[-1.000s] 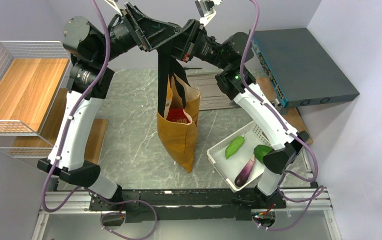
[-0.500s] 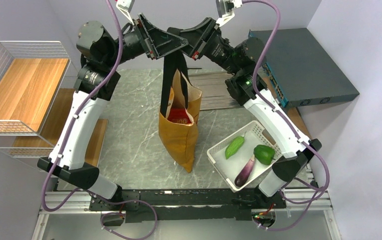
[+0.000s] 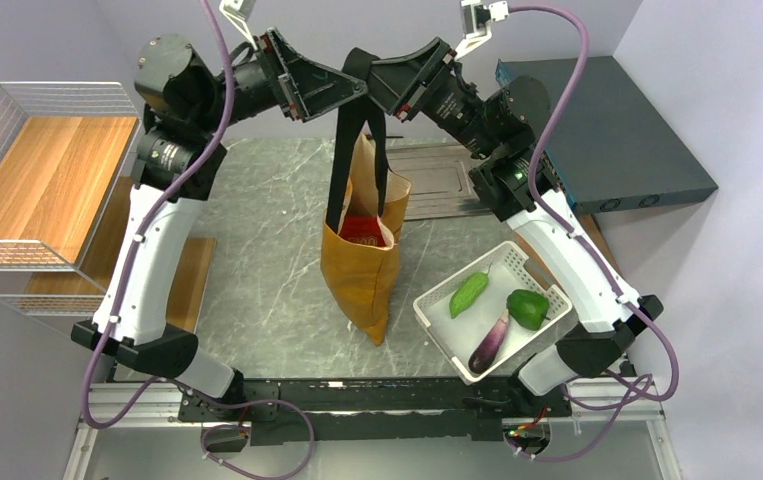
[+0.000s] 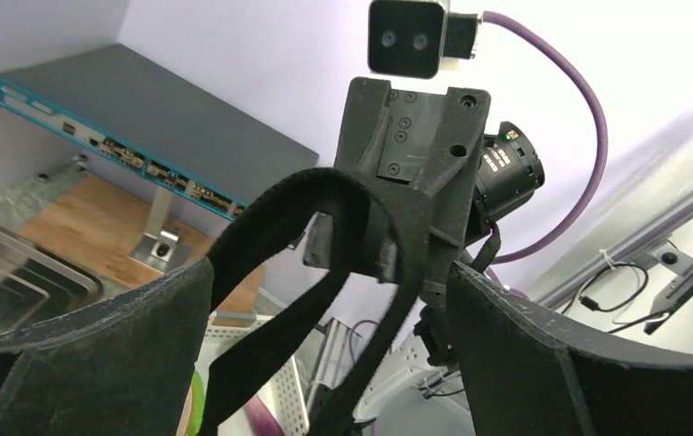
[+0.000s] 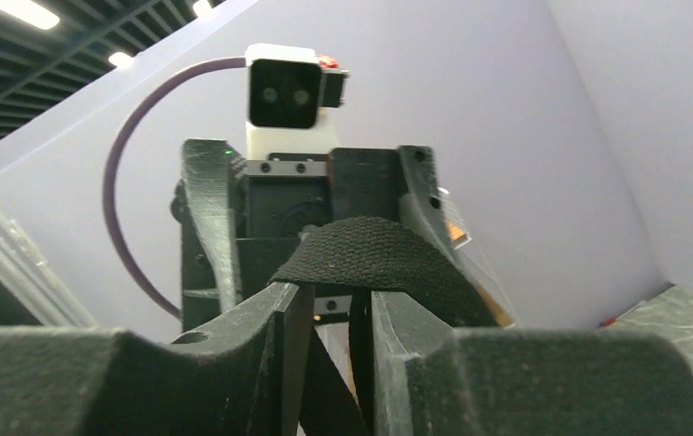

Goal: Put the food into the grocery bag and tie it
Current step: Tie the grocery bag at the center of the board.

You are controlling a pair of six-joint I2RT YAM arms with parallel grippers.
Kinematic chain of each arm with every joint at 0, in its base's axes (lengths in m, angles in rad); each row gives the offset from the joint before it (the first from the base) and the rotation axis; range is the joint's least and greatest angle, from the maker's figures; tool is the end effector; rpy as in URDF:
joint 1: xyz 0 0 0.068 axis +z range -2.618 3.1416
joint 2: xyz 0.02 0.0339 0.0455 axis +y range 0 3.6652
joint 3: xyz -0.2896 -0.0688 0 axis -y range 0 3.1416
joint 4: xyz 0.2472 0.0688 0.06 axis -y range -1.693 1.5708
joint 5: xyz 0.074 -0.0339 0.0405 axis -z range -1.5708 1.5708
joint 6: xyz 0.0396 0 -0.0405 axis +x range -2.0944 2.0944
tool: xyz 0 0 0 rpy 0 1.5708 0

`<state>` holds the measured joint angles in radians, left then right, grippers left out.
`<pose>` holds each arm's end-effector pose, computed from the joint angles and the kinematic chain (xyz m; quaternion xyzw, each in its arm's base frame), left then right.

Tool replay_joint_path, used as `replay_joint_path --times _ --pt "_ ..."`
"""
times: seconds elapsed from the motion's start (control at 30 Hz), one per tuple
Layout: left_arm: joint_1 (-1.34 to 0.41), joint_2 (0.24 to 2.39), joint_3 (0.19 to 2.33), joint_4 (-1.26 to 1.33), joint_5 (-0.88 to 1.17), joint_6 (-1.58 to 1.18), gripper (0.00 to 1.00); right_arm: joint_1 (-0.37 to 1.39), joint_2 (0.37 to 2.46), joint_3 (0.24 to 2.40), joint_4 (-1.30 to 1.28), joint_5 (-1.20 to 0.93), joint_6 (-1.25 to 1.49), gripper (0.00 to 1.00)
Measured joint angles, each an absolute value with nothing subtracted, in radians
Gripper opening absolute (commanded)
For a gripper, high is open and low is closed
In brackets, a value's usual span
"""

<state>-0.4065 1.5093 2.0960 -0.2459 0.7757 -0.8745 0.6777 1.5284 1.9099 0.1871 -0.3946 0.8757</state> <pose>0.2382 -0.1327 0.6236 0.1766 0.5912 -0.6268 0.4758 0.2304 0.2050 0.6101 -0.1245 0.4858 0.6700 0.5474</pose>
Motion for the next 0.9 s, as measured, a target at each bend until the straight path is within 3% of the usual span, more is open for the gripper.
replay_joint_path --times 0.9 --pt "-0.399 1.443 2.177 -0.548 0.594 -0.592 0.98 0.678 1.467 1.993 -0.101 -0.184 0.519 0.46"
